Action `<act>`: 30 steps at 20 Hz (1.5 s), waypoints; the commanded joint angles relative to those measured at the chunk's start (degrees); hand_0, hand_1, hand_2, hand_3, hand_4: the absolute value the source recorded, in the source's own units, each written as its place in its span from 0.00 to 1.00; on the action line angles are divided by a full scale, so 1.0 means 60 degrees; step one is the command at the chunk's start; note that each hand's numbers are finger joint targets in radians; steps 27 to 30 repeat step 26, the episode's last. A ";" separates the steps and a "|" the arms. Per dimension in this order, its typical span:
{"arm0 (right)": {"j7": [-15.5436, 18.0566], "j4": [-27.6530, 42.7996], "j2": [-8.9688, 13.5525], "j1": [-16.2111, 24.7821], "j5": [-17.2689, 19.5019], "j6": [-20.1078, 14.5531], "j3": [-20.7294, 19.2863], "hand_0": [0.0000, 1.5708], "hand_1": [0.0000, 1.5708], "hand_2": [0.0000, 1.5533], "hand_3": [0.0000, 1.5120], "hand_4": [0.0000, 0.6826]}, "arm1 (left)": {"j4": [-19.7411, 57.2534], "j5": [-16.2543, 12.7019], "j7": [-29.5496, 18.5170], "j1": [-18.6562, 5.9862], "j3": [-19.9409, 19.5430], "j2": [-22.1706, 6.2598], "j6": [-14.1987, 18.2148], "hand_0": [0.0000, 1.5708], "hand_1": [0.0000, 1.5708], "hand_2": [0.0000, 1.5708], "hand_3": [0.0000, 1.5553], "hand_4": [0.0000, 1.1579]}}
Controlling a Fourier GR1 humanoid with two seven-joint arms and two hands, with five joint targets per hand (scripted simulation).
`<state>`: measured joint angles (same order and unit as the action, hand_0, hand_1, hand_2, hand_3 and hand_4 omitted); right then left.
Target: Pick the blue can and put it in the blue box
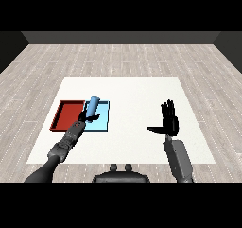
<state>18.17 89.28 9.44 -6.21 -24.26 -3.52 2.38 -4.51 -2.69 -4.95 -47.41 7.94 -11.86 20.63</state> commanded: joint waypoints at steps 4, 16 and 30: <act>-0.0008 0.0362 -0.0116 0.0418 -0.0080 0.0179 0.0088 0.00 0.00 0.00 0.00 0.00 | 0.0721 0.0398 0.0708 0.0163 0.0239 0.0345 -0.0125 0.00 0.00 0.00 0.00 0.51; -0.0207 0.0608 -0.0179 0.0155 -0.0217 0.0191 -0.0063 0.00 0.00 0.00 0.00 0.00 | -0.2102 -0.0948 -0.3562 0.0831 -0.1440 0.0039 0.2876 0.00 0.00 0.00 0.00 0.00; -0.0470 0.0482 0.0434 0.0559 -0.0153 0.0626 -0.0232 0.00 0.00 0.00 0.00 0.00 | -0.6505 -0.1455 -0.6849 0.3434 -0.0892 0.0677 -0.0314 0.00 0.00 0.00 0.00 0.00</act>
